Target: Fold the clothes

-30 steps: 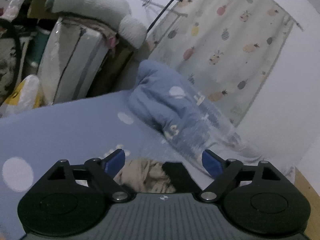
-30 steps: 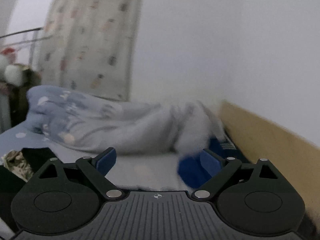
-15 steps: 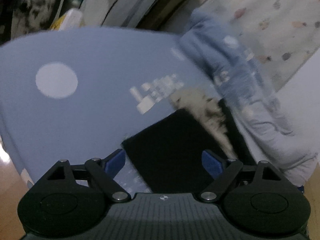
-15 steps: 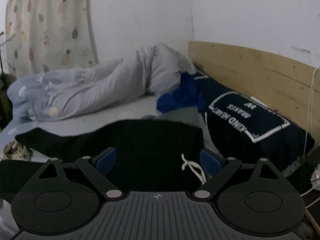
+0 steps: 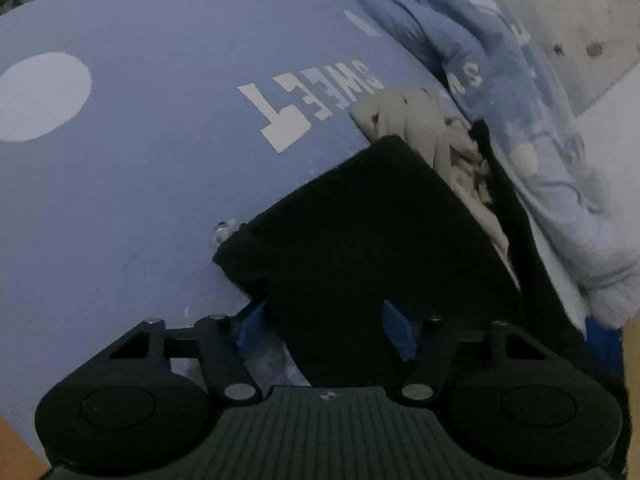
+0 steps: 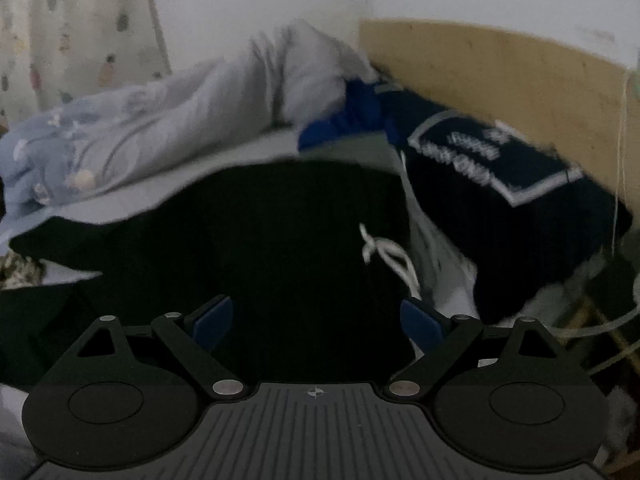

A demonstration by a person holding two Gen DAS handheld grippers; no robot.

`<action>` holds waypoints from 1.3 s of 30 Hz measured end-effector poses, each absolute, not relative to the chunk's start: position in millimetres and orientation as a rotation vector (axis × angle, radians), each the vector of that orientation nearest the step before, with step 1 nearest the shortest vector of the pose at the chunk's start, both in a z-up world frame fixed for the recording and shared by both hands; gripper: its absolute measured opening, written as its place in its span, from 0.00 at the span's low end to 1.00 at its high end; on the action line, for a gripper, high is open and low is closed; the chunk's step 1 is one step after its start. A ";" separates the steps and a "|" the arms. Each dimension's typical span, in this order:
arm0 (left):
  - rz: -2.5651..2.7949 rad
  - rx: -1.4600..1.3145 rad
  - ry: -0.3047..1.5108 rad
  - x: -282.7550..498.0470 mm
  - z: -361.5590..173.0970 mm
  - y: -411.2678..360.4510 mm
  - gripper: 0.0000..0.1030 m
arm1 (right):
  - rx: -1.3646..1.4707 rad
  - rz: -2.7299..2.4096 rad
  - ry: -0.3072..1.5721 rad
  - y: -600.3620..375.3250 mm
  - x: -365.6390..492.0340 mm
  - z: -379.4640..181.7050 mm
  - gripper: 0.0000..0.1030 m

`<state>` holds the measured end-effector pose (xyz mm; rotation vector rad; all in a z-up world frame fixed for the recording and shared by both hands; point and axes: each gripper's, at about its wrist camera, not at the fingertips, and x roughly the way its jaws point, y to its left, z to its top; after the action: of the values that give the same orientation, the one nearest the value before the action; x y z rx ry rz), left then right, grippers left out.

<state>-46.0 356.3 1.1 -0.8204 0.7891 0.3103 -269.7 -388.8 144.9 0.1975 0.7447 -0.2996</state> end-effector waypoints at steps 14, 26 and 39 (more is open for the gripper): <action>0.308 -0.786 0.826 -42.1 1.2 341.9 0.71 | 0.481 -0.380 0.834 -427.1 -263.4 11.2 0.90; 0.351 -0.746 0.840 -19.8 4.7 324.1 0.08 | 0.591 -0.385 0.813 -439.9 -237.7 -35.5 0.86; 0.335 -0.850 0.667 -51.0 40.3 324.1 0.07 | 0.694 -0.437 0.740 -435.8 -254.5 -38.9 0.12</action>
<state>-51.0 324.1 40.3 -0.8497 0.6670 0.3348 -254.5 -435.8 -38.9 0.6939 0.7397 -0.4370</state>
